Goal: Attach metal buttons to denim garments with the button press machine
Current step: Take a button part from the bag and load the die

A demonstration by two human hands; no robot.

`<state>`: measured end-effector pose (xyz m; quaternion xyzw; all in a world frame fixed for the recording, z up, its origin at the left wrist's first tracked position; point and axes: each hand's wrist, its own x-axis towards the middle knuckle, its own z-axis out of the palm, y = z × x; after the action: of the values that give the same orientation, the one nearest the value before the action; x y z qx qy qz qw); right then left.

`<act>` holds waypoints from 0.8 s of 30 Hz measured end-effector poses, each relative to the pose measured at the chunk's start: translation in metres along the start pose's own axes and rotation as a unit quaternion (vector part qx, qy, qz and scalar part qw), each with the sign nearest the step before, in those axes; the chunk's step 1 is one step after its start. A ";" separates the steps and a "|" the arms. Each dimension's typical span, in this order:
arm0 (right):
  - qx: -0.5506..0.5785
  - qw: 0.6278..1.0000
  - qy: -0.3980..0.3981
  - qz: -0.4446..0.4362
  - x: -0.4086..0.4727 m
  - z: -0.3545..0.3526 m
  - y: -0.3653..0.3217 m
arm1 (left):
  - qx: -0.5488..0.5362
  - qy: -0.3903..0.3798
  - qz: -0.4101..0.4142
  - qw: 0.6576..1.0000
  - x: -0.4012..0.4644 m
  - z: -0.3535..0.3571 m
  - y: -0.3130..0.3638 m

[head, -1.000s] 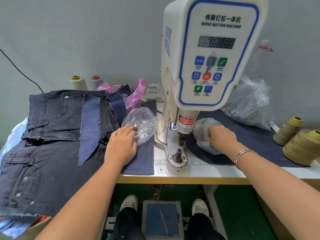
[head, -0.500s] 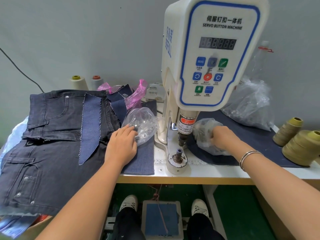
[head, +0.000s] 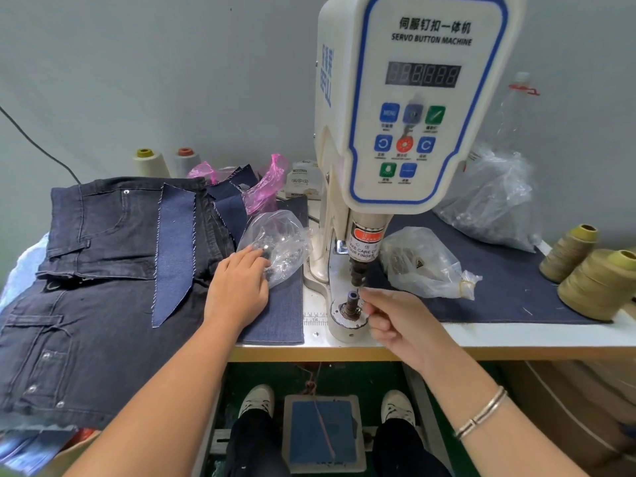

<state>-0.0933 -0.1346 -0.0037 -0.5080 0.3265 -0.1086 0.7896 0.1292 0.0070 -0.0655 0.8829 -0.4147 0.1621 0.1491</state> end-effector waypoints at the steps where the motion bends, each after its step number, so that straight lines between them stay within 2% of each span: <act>1: 0.042 0.999 -0.005 0.016 0.002 0.002 0.001 | -0.001 0.001 0.000 1.000 0.000 0.000 0.000; 6: 0.162 0.984 0.002 0.080 0.009 0.007 0.001 | -0.004 0.005 0.000 1.000 0.001 0.000 0.000; 10: 0.224 0.968 -0.022 0.111 0.009 0.006 0.000 | -0.003 0.007 0.002 1.000 0.001 0.001 -0.001; 15: 0.242 0.962 -0.038 0.119 0.005 0.006 0.000 | -0.001 0.008 0.004 1.000 0.001 0.001 0.000; 24: 0.262 0.956 -0.014 0.134 0.000 0.010 -0.003 | -0.007 0.011 0.004 1.000 0.002 0.002 -0.001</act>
<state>-0.0866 -0.1284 0.0018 -0.2369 0.3404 -0.0761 0.9068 0.1315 0.0058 -0.0664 0.8785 -0.4173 0.1694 0.1593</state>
